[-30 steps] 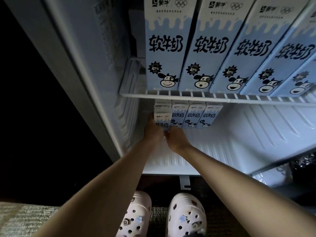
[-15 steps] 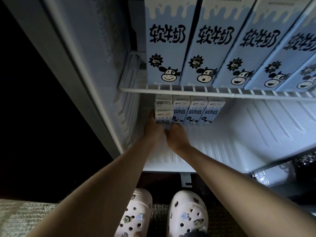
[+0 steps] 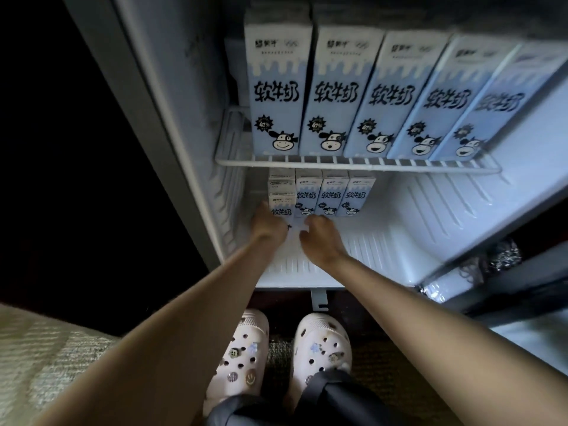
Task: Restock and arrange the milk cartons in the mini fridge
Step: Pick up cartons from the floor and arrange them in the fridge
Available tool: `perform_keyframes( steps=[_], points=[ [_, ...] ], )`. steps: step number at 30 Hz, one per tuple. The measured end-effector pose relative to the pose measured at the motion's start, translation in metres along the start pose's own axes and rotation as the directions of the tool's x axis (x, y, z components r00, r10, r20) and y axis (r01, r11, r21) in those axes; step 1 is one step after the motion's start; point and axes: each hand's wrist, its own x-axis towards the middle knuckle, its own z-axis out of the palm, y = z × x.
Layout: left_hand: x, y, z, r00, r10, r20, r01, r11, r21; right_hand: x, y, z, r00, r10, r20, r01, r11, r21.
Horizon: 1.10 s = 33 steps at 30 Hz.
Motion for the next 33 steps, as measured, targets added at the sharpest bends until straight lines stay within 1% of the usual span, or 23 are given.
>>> perform_keyframes(
  steps=[4, 10, 14, 17, 20, 23, 25, 28, 30, 33],
  points=[
    [-0.061, 0.025, -0.025, 0.999, 0.04, 0.001, -0.039, 0.994, 0.101, -0.05, -0.012, -0.048, 0.995, -0.058, -0.086, 0.058, 0.998, -0.002],
    [-0.177, 0.064, -0.047, 0.981, 0.195, 0.008, -0.193, 0.962, 0.193, -0.153, -0.037, -0.132, 0.966, -0.08, -0.245, 0.091, 0.995, 0.036],
    [-0.259, 0.084, -0.049, 0.929, 0.363, 0.071, -0.369, 0.897, 0.246, -0.231, -0.038, -0.188, 0.93, -0.079, -0.358, 0.105, 0.993, 0.055],
    [-0.32, 0.092, -0.042, 0.884, 0.45, 0.124, -0.467, 0.852, 0.236, -0.296, -0.022, -0.214, 0.904, -0.053, -0.424, 0.093, 0.993, 0.073],
    [-0.379, 0.093, -0.025, 0.798, 0.563, 0.215, -0.602, 0.766, 0.226, -0.357, 0.002, -0.232, 0.878, 0.023, -0.478, 0.018, 0.997, 0.082],
    [-0.433, 0.083, 0.003, 0.74, 0.608, 0.287, -0.671, 0.698, 0.25, -0.418, 0.033, -0.243, 0.844, 0.105, -0.525, -0.071, 0.994, 0.085],
    [-0.464, 0.07, 0.026, 0.713, 0.607, 0.35, -0.698, 0.663, 0.272, -0.458, 0.058, -0.243, 0.825, 0.157, -0.542, -0.142, 0.987, 0.069],
    [-0.502, 0.045, 0.064, 0.656, 0.584, 0.478, -0.741, 0.62, 0.26, -0.513, 0.099, -0.232, 0.805, 0.247, -0.54, -0.25, 0.966, 0.069],
    [-0.529, 0.026, 0.089, 0.615, 0.558, 0.557, -0.768, 0.586, 0.259, -0.544, 0.124, -0.219, 0.778, 0.325, -0.538, -0.309, 0.943, 0.123],
    [-0.565, -0.004, 0.121, 0.571, 0.489, 0.659, -0.79, 0.544, 0.282, -0.581, 0.153, -0.197, 0.72, 0.435, -0.541, -0.387, 0.899, 0.207]
  ],
)
